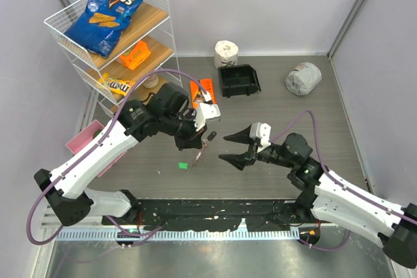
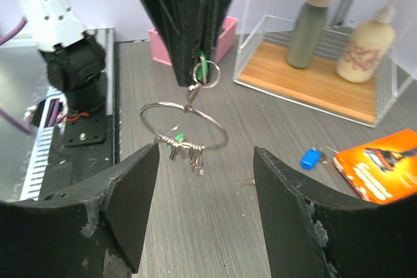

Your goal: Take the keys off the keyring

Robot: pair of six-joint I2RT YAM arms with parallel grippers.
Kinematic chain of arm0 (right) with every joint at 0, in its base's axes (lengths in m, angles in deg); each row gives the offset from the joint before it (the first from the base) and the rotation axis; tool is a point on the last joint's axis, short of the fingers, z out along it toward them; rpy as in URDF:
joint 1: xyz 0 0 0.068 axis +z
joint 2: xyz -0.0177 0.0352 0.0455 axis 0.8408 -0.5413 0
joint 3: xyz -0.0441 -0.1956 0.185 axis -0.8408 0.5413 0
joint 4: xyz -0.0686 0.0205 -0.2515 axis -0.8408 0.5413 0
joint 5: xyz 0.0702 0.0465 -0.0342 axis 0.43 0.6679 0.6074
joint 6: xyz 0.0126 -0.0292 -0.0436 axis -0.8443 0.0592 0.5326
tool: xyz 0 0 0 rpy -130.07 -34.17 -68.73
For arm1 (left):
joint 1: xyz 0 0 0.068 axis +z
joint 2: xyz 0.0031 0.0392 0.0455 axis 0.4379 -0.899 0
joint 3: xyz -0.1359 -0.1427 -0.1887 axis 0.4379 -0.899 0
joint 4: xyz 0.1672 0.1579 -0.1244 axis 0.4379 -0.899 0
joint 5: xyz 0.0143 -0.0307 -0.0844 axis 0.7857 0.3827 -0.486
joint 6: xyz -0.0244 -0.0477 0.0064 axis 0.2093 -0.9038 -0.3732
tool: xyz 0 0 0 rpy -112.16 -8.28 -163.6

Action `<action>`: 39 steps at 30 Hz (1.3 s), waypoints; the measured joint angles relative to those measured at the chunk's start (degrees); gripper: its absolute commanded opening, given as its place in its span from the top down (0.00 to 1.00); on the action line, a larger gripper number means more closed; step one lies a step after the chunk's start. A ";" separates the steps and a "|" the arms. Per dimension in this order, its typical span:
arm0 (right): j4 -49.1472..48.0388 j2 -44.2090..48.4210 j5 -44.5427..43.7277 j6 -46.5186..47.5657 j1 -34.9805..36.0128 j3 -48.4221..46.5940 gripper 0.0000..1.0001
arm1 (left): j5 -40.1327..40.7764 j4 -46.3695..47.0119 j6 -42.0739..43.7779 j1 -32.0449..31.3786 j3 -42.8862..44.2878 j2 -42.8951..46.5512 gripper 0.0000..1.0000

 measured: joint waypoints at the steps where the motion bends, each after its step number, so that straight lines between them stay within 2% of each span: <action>1: -1.46 -1.86 1.64 0.17 0.00 0.00 0.37 | 0.02 -0.24 0.59 -0.26 0.00 -0.15 1.00; 7: -5.33 -11.65 11.58 2.89 -0.09 -2.25 0.32 | 1.55 -0.72 5.09 -3.06 -0.37 -0.17 1.00; 13: -7.21 -19.04 19.26 5.77 -2.36 -7.54 0.32 | 6.67 1.07 9.44 -3.61 -4.59 3.67 1.00; 22: -18.99 -36.02 30.08 -1.92 -4.61 -13.94 0.33 | 10.12 4.66 15.19 -3.61 -7.43 9.90 1.00; 30: -35.04 -39.43 30.21 -11.89 -4.61 -13.22 0.44 | 13.00 8.48 16.85 -5.18 -9.64 10.80 1.00; 34: -38.10 -39.06 28.74 -12.66 -4.59 -11.89 0.46 | 14.34 10.54 17.03 -5.49 -11.26 11.19 1.00; 39: -37.09 -37.00 25.81 -10.58 -4.17 -9.70 0.43 | 15.80 13.42 17.00 -5.53 -12.61 11.72 1.00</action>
